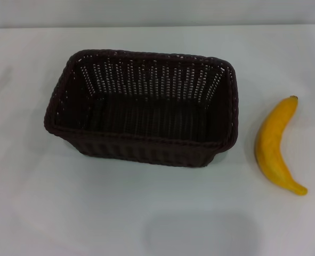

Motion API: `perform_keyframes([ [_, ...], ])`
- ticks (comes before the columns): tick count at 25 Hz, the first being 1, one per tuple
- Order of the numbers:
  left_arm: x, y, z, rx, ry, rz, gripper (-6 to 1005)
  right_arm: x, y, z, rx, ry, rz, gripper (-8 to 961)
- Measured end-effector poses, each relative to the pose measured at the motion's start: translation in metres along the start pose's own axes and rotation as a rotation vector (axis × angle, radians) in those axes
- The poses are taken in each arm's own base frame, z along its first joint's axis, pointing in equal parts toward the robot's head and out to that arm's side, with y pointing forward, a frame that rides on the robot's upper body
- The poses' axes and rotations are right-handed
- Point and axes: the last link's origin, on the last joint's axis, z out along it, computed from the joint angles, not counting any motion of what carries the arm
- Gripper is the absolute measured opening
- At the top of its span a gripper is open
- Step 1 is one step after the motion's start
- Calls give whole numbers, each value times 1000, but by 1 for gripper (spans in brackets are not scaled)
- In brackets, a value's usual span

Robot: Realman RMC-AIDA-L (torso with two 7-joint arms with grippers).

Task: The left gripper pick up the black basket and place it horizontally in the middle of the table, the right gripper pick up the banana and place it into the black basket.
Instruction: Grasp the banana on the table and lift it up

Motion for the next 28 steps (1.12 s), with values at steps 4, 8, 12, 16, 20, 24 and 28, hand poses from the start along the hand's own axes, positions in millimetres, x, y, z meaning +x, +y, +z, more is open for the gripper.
perform_keyframes([
  [4,-7,2,-11,11,101,108,851,-14,15,6,-110,41,36,858],
  [8,-12,-1,-22,52,161,158,850,-40,28,15,-179,132,56,858],
  [12,-18,-2,-31,64,166,160,850,-59,38,20,-254,247,72,858],
  [16,-22,0,-38,55,156,178,849,-74,48,26,-338,373,114,857],
  [20,-25,-1,-45,60,152,197,849,-79,54,30,-354,536,105,857],
  [24,-26,1,-45,51,150,206,849,-76,58,33,-323,693,92,857],
  [28,-25,3,-42,38,156,208,848,-73,74,33,-357,825,98,857],
])
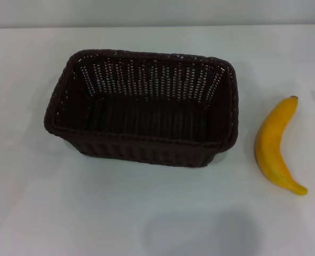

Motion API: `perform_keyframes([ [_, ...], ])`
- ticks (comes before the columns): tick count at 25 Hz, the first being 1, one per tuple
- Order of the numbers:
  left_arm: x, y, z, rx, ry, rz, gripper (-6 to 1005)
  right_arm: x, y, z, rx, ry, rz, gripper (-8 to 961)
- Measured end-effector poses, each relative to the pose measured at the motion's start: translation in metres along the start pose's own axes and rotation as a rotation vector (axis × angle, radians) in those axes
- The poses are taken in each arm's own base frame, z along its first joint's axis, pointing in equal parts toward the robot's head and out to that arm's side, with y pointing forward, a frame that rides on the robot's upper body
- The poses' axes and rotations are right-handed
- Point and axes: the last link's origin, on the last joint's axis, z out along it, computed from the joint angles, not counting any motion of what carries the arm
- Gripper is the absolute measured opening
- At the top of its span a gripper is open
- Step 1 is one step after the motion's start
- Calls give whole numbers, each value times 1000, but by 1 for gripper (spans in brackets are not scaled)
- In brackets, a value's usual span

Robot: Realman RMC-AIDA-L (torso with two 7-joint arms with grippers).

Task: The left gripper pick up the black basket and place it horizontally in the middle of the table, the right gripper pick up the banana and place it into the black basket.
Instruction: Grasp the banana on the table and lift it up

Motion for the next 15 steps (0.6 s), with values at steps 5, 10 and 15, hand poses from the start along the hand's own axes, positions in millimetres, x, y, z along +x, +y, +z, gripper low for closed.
perform_keyframes([
  [5,2,-3,-6,2,-3,7,848,-5,28,12,-56,122,-42,857],
  [10,5,-8,-11,10,-11,22,848,5,65,35,-92,293,-116,857],
  [15,5,-9,-12,14,-12,26,848,16,82,51,-129,348,-124,857],
])
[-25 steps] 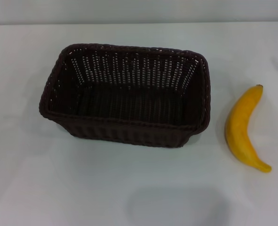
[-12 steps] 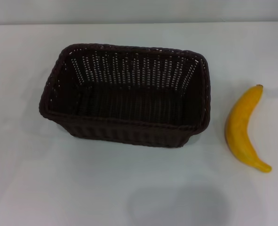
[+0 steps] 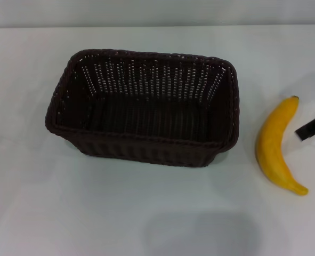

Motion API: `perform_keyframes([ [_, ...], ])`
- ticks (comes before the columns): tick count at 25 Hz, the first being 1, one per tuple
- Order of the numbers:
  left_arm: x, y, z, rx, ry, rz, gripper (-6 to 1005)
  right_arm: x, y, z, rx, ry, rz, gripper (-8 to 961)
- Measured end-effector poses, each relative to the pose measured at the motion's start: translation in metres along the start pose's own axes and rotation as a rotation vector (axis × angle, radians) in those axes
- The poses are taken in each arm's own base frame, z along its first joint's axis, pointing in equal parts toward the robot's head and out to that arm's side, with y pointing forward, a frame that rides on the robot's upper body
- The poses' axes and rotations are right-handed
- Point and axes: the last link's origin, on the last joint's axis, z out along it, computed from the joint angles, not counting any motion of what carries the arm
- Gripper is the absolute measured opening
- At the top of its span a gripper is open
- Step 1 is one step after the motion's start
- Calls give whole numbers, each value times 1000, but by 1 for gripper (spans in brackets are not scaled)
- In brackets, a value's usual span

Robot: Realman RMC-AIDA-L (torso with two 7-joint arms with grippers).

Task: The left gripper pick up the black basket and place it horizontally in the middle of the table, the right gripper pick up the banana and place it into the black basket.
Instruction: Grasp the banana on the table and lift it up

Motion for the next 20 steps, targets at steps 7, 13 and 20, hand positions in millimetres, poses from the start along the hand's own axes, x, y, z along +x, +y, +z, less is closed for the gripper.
perform_keyframes([
  [7,0,1,3,-8,0,1,847,3,13,21,-39,4,26,856],
  [13,-2,1,1,-1,-8,-2,847,1,12,27,-37,-14,58,857],
  [20,-6,1,-2,-3,-36,4,847,3,14,52,-56,39,93,857],
])
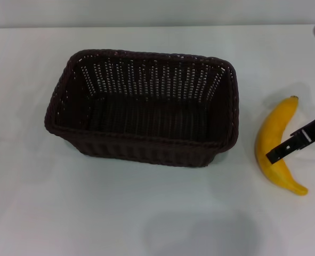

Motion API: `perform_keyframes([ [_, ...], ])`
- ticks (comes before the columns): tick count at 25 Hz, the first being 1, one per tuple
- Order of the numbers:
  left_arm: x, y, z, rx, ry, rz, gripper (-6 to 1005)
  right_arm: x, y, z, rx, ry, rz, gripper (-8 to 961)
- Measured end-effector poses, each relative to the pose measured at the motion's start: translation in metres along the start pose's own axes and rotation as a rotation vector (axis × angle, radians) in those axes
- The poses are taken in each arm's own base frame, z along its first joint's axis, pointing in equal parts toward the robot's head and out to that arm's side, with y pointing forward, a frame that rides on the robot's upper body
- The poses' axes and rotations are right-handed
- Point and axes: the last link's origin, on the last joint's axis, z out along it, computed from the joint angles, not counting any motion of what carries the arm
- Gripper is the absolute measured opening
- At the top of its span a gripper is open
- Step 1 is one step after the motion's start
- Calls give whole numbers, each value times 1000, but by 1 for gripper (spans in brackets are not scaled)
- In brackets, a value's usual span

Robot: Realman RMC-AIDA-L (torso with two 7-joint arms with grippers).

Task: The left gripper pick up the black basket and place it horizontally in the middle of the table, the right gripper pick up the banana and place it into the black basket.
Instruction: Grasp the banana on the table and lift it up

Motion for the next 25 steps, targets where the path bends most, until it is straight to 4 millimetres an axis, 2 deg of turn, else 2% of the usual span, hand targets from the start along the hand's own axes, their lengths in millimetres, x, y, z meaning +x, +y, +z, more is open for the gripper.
perform_keyframes([
  [16,6,-5,2,-15,-20,39,846,5,-5,25,29,3,88,856],
  [25,6,-5,3,-20,-21,71,846,4,-4,27,33,-5,94,857],
])
